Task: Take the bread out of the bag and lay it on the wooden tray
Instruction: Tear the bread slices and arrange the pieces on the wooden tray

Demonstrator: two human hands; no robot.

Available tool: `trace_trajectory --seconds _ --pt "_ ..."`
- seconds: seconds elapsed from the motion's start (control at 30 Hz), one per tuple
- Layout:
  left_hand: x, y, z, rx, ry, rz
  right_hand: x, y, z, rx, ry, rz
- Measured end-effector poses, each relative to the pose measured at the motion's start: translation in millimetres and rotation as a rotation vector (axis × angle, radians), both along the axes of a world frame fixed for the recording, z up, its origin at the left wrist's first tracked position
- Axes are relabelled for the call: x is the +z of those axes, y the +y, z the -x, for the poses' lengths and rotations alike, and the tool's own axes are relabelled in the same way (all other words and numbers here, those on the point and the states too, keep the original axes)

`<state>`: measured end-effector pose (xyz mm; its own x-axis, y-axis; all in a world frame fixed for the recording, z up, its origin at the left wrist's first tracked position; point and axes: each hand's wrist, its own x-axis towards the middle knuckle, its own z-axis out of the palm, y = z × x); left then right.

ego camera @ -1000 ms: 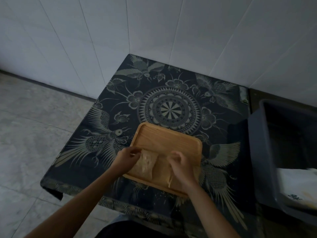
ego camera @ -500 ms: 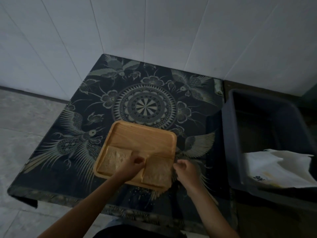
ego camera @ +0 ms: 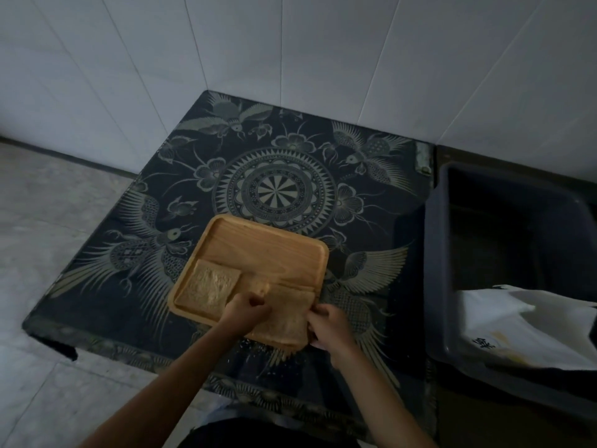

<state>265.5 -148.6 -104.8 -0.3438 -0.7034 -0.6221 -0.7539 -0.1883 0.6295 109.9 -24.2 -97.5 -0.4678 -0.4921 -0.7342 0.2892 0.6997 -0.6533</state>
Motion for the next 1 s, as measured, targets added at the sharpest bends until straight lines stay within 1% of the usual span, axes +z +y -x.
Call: trace_trajectory --seconds 0.2,0.47,0.6,0.8,0.9,1.0 --pt "-2 -1 1 0.139 0.076 -0.084 5 -1 9 0.021 -0.072 0.047" --pt "9 -25 -8 0.156 0.239 -0.07 10 -27 11 0.027 -0.072 0.124" --pt "17 -61 -17 0.172 0.255 -0.078 12 -59 7 0.042 -0.03 0.106" --pt "25 -132 -28 0.127 0.285 0.022 16 -120 -5 0.019 -0.015 0.133" --pt "20 -166 -30 0.088 0.265 0.082 9 -150 -10 0.008 0.026 0.112" --pt "11 -195 -32 0.054 0.246 0.095 -3 -179 -16 -0.032 0.038 0.092"
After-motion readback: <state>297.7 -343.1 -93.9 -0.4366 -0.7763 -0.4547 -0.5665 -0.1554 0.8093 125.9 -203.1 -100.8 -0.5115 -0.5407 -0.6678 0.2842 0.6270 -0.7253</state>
